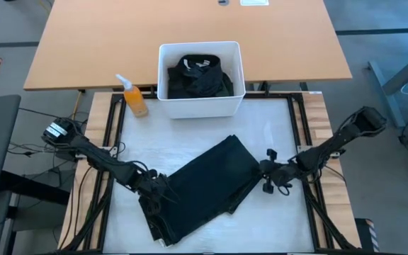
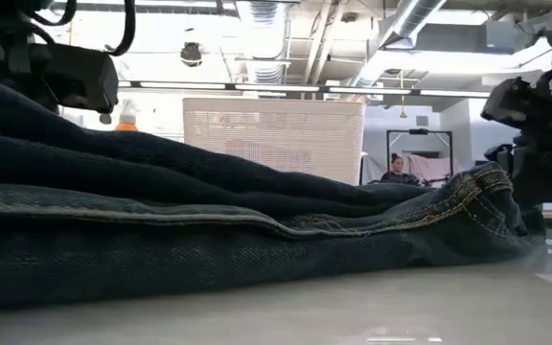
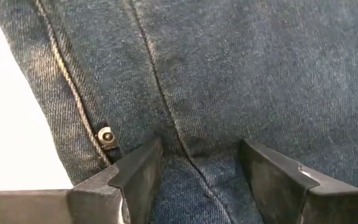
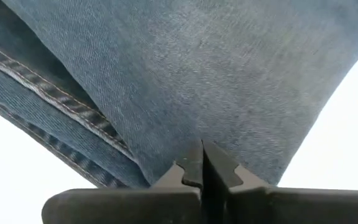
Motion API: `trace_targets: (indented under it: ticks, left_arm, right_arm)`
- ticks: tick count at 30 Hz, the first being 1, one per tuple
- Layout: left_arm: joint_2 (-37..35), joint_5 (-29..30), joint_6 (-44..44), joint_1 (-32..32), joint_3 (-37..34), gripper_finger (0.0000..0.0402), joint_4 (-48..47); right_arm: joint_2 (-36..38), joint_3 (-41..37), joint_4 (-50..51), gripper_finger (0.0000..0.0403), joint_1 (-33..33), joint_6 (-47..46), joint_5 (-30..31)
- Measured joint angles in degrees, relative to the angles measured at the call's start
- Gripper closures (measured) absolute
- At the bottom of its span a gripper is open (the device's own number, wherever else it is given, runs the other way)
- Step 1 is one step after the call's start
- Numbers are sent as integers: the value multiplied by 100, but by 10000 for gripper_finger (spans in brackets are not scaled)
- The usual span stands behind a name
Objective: Fold laundry
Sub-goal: Fold the dark blue jeans from the white laundry organizer
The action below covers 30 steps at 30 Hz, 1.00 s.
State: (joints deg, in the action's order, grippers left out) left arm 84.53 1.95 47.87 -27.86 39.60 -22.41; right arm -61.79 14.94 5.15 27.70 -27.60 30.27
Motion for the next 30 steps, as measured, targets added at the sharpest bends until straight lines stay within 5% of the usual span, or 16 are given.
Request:
trace_targets:
  ticks: [6, 14, 18, 25, 30]
  left_arm:
    - [-371, 732, -632, 312, 628, 185, -779]
    - [-532, 909, -1752, -7, 1342, 185, 786]
    - [-71, 359, -1742, -364, 1346, 185, 1303]
    - [1052, -789, -535, -786, 1344, 185, 915]
    - [1390, -1244, 88, -851, 1378, 185, 528]
  right_arm:
    - [481, 970, 967, 380, -13, 928, 597]
    - [299, 1634, 334, 381, 97, 1291, 564]
    - [-409, 1628, 310, 381, 169, 808, 547]
    - [-1924, 1628, 381, 381, 14, 316, 565]
    - [-2328, 1652, 1085, 381, -175, -97, 553]
